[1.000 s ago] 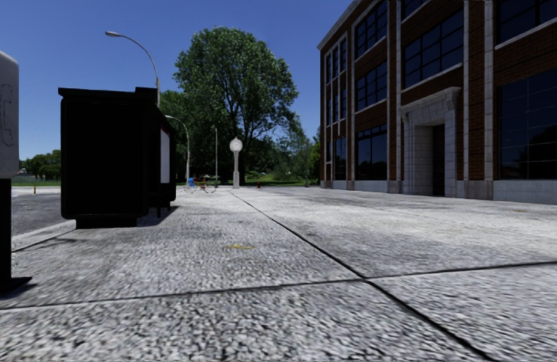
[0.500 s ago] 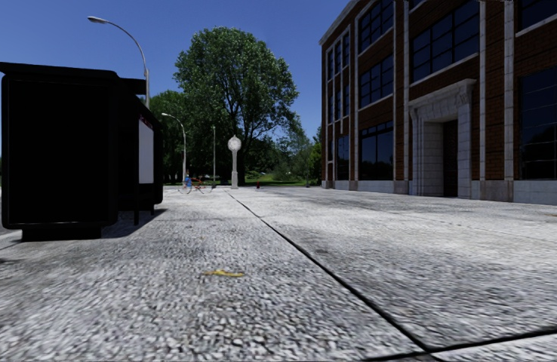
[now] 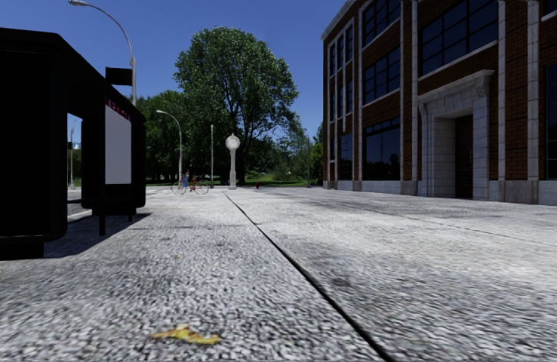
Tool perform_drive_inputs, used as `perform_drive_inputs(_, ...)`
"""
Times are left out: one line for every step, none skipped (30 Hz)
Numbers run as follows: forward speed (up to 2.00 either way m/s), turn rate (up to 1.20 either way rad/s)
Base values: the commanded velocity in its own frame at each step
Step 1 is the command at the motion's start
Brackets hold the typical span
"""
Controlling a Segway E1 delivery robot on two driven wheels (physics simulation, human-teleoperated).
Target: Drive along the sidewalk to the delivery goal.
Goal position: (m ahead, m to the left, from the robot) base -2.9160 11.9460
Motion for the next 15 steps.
perform_drive_inputs(2.0,0.0)
perform_drive_inputs(2.0,0.0)
perform_drive_inputs(2.0,0.0)
perform_drive_inputs(2.0,0.0)
perform_drive_inputs(2.0,0.0)
perform_drive_inputs(2.0,0.0)
perform_drive_inputs(2.0,0.0)
perform_drive_inputs(2.0,0.0)
perform_drive_inputs(2.0,0.0)
perform_drive_inputs(2.0,0.0)
perform_drive_inputs(2.0,0.0)
perform_drive_inputs(2.0,0.0)
perform_drive_inputs(2.0,0.0)
perform_drive_inputs(2.0,0.0)
perform_drive_inputs(2.0,0.0)
